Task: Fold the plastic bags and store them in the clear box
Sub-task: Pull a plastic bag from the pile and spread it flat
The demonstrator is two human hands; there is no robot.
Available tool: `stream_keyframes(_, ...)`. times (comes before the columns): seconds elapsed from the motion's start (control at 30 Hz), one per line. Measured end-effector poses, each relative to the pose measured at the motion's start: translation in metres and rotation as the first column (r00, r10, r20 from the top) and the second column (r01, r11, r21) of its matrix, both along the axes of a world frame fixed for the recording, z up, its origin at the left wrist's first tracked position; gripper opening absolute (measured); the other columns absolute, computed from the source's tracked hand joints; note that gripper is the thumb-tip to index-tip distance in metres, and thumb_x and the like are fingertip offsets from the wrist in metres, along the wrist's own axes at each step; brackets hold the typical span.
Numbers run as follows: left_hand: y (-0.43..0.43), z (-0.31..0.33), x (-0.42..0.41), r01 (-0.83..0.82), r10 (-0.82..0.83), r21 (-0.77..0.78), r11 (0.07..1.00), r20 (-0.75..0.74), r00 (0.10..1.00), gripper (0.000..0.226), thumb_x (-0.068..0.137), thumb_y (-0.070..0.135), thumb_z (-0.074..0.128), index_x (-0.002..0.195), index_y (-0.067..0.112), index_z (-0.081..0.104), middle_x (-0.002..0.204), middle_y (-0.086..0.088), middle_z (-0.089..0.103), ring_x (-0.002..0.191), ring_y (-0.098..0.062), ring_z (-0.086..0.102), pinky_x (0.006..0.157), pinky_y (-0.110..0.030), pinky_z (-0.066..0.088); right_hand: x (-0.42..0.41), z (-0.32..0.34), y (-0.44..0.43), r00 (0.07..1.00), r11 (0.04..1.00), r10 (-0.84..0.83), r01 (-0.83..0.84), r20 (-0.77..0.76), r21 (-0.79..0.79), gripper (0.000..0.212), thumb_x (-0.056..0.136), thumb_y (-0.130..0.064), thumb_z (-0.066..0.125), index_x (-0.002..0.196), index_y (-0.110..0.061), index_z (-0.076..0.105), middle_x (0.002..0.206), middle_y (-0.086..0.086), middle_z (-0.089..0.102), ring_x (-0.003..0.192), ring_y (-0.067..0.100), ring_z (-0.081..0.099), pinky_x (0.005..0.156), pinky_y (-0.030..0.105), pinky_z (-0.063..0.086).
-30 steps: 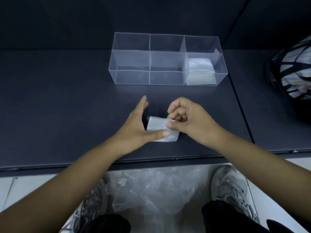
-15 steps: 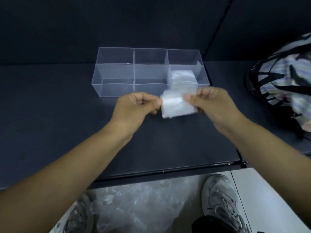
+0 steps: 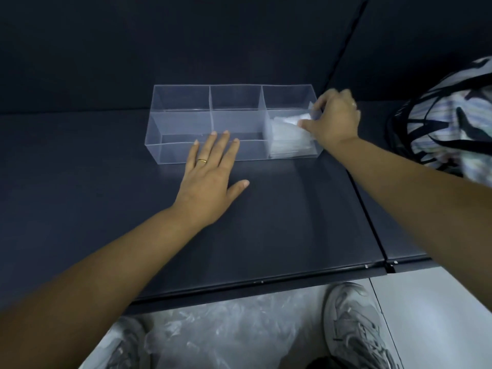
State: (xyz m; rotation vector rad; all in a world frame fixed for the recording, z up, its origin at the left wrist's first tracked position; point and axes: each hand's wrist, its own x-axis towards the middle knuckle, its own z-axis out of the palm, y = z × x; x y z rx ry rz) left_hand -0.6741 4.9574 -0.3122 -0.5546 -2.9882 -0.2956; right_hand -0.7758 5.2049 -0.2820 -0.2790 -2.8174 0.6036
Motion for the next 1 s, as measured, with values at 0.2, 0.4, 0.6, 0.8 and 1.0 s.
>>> stream_keyframes(0.2,-0.012,-0.002,0.008,0.019,-0.018,-0.001,1.000,0.043,0.999,0.076,0.094,0.055,0.032,0.153,0.018,0.001,0.161,-0.002,-0.007,0.147,-0.017,-0.015,0.118,-0.037,-0.013,0.029,0.005,-0.017,0.867,0.877,0.467,-0.480,0.173,0.039,0.033,0.098,-0.036,0.049,0.092,-0.008,0.066,0.102,0.007,0.061,0.097,0.024,0.055,0.087,0.034,0.043)
stream_keyframes(0.4,-0.016,-0.008,0.026,0.018,-0.018,-0.001,1.000,0.104,0.994,0.079,0.089,0.060,0.020,0.152,0.021,-0.006,0.161,0.000,-0.012,0.146,-0.017,-0.020,0.117,-0.039,-0.015,0.032,0.013,-0.024,0.738,0.876,0.449,-0.476,0.504,-0.082,0.101,0.073,-0.082,0.012,0.121,-0.005,0.058,0.128,0.010,0.058,0.118,0.026,0.052,0.095,0.033,0.038)
stream_keyframes(0.6,-0.021,-0.024,0.074,0.003,-0.005,0.011,1.000,0.194,0.981,0.077,0.086,0.072,0.003,0.146,0.028,-0.015,0.160,0.004,-0.014,0.144,-0.014,-0.023,0.116,-0.037,-0.018,0.044,0.014,-0.025,0.786,0.897,0.425,-0.431,0.449,-0.095,0.089,0.083,-0.074,0.015,0.132,-0.011,0.054,0.143,0.006,0.048,0.131,0.024,0.041,0.108,0.036,0.031)
stream_keyframes(0.8,-0.035,-0.030,0.117,0.059,-0.045,-0.068,0.996,0.197,0.979,0.076,0.091,0.063,0.014,0.151,0.017,0.022,0.159,-0.006,0.017,0.148,-0.024,0.011,0.119,-0.048,0.009,0.160,0.015,-0.046,0.735,0.748,0.643,-0.663,-0.212,-0.028,0.034,0.098,-0.034,0.044,0.108,-0.009,0.066,0.113,0.005,0.061,0.108,0.022,0.055,0.095,0.027,0.038)
stream_keyframes(1.0,-0.042,-0.036,0.122,0.091,-0.071,-0.101,0.991,0.190,0.979,0.073,0.095,0.062,0.014,0.152,0.017,0.019,0.160,-0.005,0.015,0.148,-0.023,0.011,0.119,-0.049,0.012,0.299,-0.061,-0.054,0.278,0.327,0.912,-0.937,0.302,-0.123,0.048,0.083,-0.058,0.059,0.111,-0.019,0.067,0.113,0.001,0.067,0.098,0.018,0.066,0.080,0.030,0.056)
